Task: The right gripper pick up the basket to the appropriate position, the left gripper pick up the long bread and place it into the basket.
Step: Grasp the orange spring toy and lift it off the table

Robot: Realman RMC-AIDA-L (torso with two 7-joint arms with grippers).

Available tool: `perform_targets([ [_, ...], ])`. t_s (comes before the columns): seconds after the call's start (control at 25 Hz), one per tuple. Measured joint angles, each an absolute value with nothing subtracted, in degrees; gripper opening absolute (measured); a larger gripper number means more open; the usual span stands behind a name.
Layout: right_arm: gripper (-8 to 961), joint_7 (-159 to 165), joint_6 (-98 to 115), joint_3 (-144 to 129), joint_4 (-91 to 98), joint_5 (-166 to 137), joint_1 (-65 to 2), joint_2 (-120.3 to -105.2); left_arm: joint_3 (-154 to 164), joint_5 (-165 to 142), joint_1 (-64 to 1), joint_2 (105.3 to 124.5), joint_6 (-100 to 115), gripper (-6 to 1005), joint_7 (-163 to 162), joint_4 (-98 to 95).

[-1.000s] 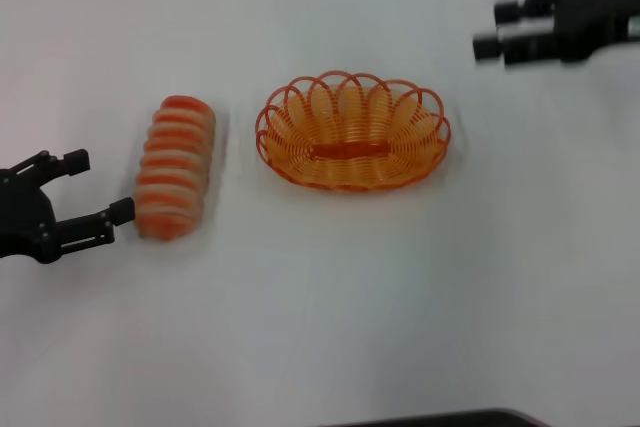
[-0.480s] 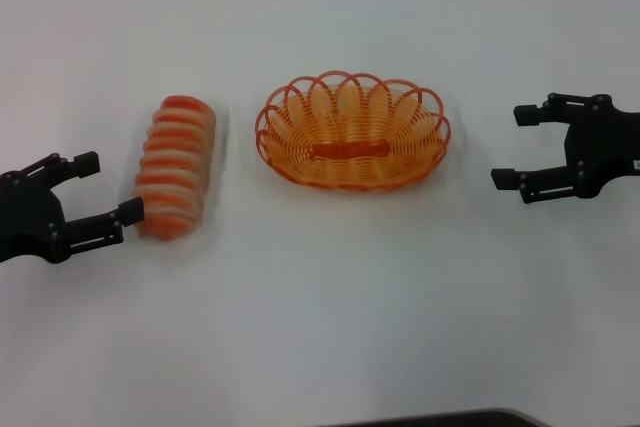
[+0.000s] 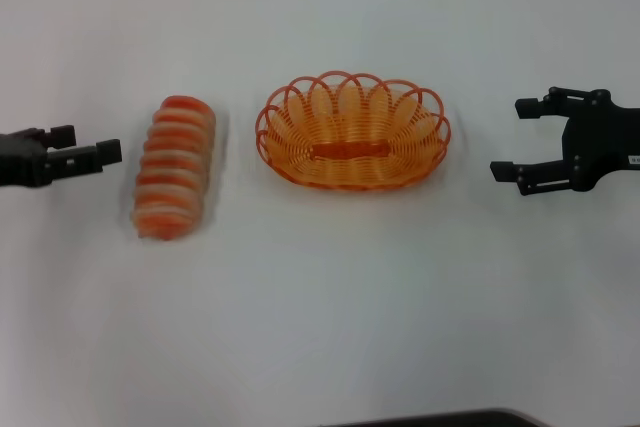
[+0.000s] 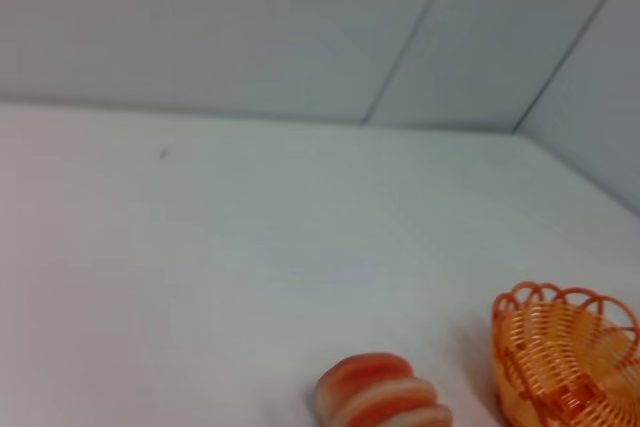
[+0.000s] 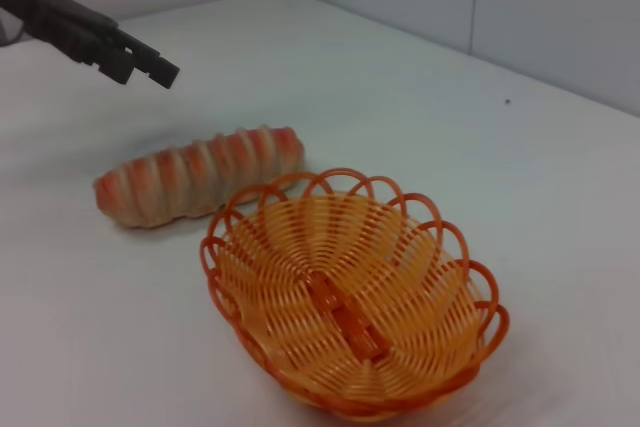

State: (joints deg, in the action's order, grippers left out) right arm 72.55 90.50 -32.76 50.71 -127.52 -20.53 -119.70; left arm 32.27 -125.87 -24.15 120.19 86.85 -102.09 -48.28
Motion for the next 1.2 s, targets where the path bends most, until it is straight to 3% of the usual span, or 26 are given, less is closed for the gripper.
perform_targets([
  [0.4,966,72.6,88.9,-32.6,50.7,-126.8,-21.6,-119.62,41.5,-140.9,-31.0,120.31,86.8,937,-139.3,-63.4],
  [0.52,966,72.6,88.7,-32.6,50.9,-126.6,-21.9,-119.58,45.3,-146.7,-32.8,121.23,87.6,937,-144.0,-67.4],
  [0.76,966,72.6,88.9,-32.7,51.2,-126.7,-21.8,-119.59,47.6,-149.7,-33.6,123.65,87.1,937,-147.4,-74.2],
  [1.2,966,72.3,89.0,-32.6,51.2,-126.7,-21.2,-119.56,63.3,-154.4,-33.8,124.08,84.3,936,-160.1,-74.0],
])
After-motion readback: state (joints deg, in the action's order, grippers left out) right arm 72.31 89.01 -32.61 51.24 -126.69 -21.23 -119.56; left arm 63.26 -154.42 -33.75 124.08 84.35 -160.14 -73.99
